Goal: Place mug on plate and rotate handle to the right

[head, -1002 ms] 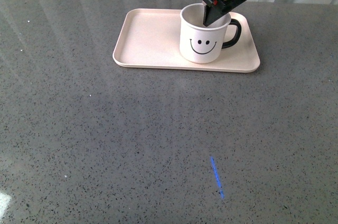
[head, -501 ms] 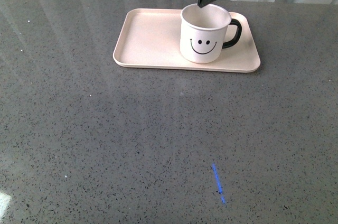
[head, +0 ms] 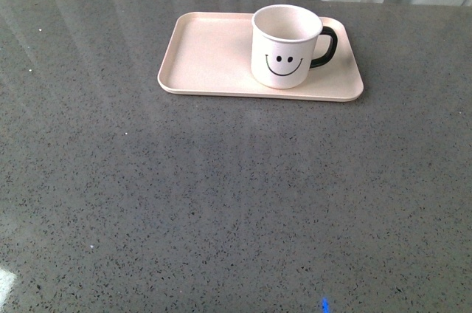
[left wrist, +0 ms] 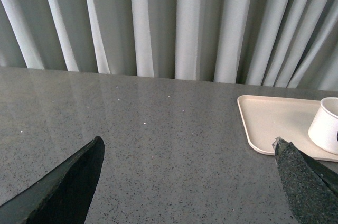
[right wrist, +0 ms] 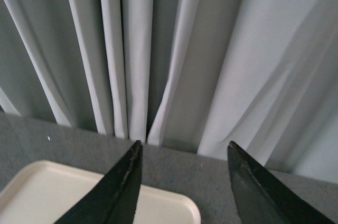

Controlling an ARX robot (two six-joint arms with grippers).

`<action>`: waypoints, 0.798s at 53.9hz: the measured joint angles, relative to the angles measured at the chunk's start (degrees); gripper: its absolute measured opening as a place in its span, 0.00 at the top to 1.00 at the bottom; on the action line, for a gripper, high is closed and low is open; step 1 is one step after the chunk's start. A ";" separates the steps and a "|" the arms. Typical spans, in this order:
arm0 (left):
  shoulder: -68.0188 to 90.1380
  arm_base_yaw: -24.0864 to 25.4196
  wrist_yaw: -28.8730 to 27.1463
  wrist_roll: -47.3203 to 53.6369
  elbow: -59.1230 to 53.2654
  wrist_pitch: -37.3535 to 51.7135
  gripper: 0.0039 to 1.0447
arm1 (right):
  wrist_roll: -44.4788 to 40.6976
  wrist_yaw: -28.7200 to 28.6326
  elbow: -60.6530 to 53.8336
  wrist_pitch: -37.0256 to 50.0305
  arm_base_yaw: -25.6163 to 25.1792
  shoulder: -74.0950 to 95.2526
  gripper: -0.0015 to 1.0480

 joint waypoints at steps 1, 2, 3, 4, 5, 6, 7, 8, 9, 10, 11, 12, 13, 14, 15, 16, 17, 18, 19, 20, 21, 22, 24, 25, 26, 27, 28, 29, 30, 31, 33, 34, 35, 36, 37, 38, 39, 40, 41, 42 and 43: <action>0.00 0.00 0.00 0.00 0.00 0.00 0.09 | 0.55 -0.04 -2.75 2.54 -0.13 -1.49 0.61; 0.00 0.00 0.00 0.00 0.00 0.00 0.09 | 0.66 -0.09 -4.20 3.72 -0.20 -2.27 0.63; 0.00 0.00 0.00 0.00 0.00 0.00 0.09 | 0.98 -0.15 -6.67 5.53 -0.42 -3.65 0.66; 0.00 0.00 0.00 0.00 0.00 0.00 0.09 | 1.11 -0.15 -7.87 6.27 -0.52 -4.33 0.68; 0.00 0.00 0.00 0.00 0.00 0.00 0.09 | 1.38 -0.26 -10.14 7.58 -0.66 -5.62 0.71; 0.00 0.00 0.00 0.00 0.00 0.00 0.09 | 1.62 -0.31 -12.28 8.59 -0.87 -6.75 0.75; 0.00 0.00 0.00 0.00 0.00 0.00 0.09 | 1.75 -0.33 -12.81 8.83 -0.94 -7.04 0.76; 0.00 0.00 0.00 0.00 0.00 0.00 0.09 | 2.03 -0.44 -15.32 9.86 -1.07 -8.35 0.80; 0.00 0.00 0.00 0.00 0.00 0.00 0.09 | 2.10 -0.57 -17.25 10.58 -1.20 -9.33 0.83; 0.00 0.00 0.00 0.00 0.00 0.00 0.09 | 2.25 -0.74 -19.10 11.21 -1.22 -10.19 0.87; 0.00 0.00 0.00 0.00 0.00 0.00 0.09 | 2.36 -0.94 -21.77 12.00 -1.27 -11.37 0.92; 0.00 0.00 0.00 0.00 0.00 0.00 0.09 | 2.40 -1.05 -23.41 12.48 -1.29 -12.04 0.95; 0.00 0.00 0.00 0.00 0.00 0.00 0.09 | 2.34 -1.22 -25.88 13.14 -1.31 -13.07 0.99; 0.00 0.00 -0.02 0.00 0.00 0.00 0.09 | 2.67 -1.38 -27.43 13.53 -1.40 -13.79 0.98; 0.00 0.00 0.00 -0.02 0.00 0.00 0.09 | 2.56 -1.44 -28.87 13.92 -1.44 -14.49 0.98; 0.00 0.00 0.00 0.00 0.00 0.00 0.09 | 2.64 -1.64 -31.01 14.49 -1.53 -15.76 0.98; 0.00 0.00 0.00 0.00 0.00 0.00 0.09 | 2.64 -1.73 -32.28 14.84 -1.60 -16.63 0.98; 0.00 0.00 0.00 -0.02 0.00 0.00 0.09 | 2.64 -1.86 -33.51 15.21 -1.66 -17.57 0.98; 0.00 0.00 0.00 -0.02 0.00 0.00 0.09 | 2.64 -1.88 -35.19 15.65 -1.81 -19.02 0.98; 0.00 0.00 0.00 0.00 0.00 0.00 0.09 | 2.64 -2.34 -36.22 15.93 -2.14 -19.93 0.98; 0.00 0.00 0.00 0.00 0.00 0.00 0.09 | 2.64 -3.85 -37.75 16.26 -2.95 -21.33 0.98; 0.00 0.00 0.00 0.00 0.00 0.00 0.09 | 2.64 -4.15 -38.75 16.46 -3.34 -22.21 0.98; 0.00 0.00 -0.02 0.00 0.00 0.00 0.09 | 2.64 -4.13 -41.20 16.81 -4.07 -24.26 0.98; 0.00 0.00 0.00 -0.02 0.00 0.00 0.09 | 2.67 -4.11 -41.66 16.87 -4.22 -24.65 0.98; 0.00 0.00 -0.02 0.00 0.00 0.00 0.09 | 2.67 -4.09 -42.58 16.92 -4.39 -25.44 0.98; 0.00 0.00 0.00 0.00 0.00 0.00 0.09 | 2.69 -4.07 -43.52 16.94 -4.55 -26.23 0.98; 0.00 0.00 0.00 0.00 0.00 0.00 0.09 | 2.67 -4.11 -43.95 16.94 -4.57 -26.60 0.98; 0.00 0.00 0.00 0.00 0.00 0.00 0.09 | 2.69 -4.13 -44.83 16.94 -4.57 -27.34 0.98; 0.00 0.00 0.00 0.00 0.00 0.00 0.09 | 2.69 -4.13 -45.24 16.94 -4.57 -27.71 0.98; 0.00 0.00 0.00 0.00 0.00 0.00 0.09 | 2.69 -4.20 -46.07 16.94 -4.57 -28.48 0.98; 0.00 0.00 0.00 -0.02 0.00 0.00 0.09 | 2.69 -4.26 -47.30 16.94 -4.57 -29.59 0.98; 0.00 0.00 0.00 0.00 0.00 0.00 0.09 | 2.69 -4.33 -48.04 16.94 -4.57 -30.36 0.98; 0.00 0.00 0.00 0.00 0.00 0.00 0.09 | 2.69 -4.33 -48.81 16.92 -4.57 -31.12 0.98; 0.00 0.00 0.00 0.00 0.00 0.00 0.09 | 2.69 -4.33 -49.86 16.81 -4.57 -32.33 0.98; 0.00 0.00 0.00 0.00 -0.02 0.00 0.09 | 2.69 -4.33 -50.51 16.74 -4.57 -33.14 0.98; 0.00 0.00 0.00 -0.02 0.00 0.00 0.09 | 2.69 -4.33 -51.43 16.52 -4.57 -34.36 0.98; 0.00 0.00 -0.02 -0.02 0.00 0.00 0.09 | 2.69 -4.33 -52.00 16.35 -4.57 -35.19 0.98; 0.00 0.00 0.00 -0.02 0.00 0.00 0.09 | 2.69 -4.33 -52.57 16.11 -4.57 -35.95 0.98; 0.00 0.00 0.00 0.00 0.00 0.00 0.09 | 2.69 -4.35 -53.35 15.80 -4.57 -37.05 0.98; 0.00 0.00 0.00 -0.02 0.00 0.00 0.09 | 2.69 -4.35 -53.81 15.54 -4.57 -37.79 0.98; 0.00 0.00 0.00 0.00 0.00 0.00 0.09 | 2.69 -4.33 -54.31 15.28 -4.57 -38.51 0.98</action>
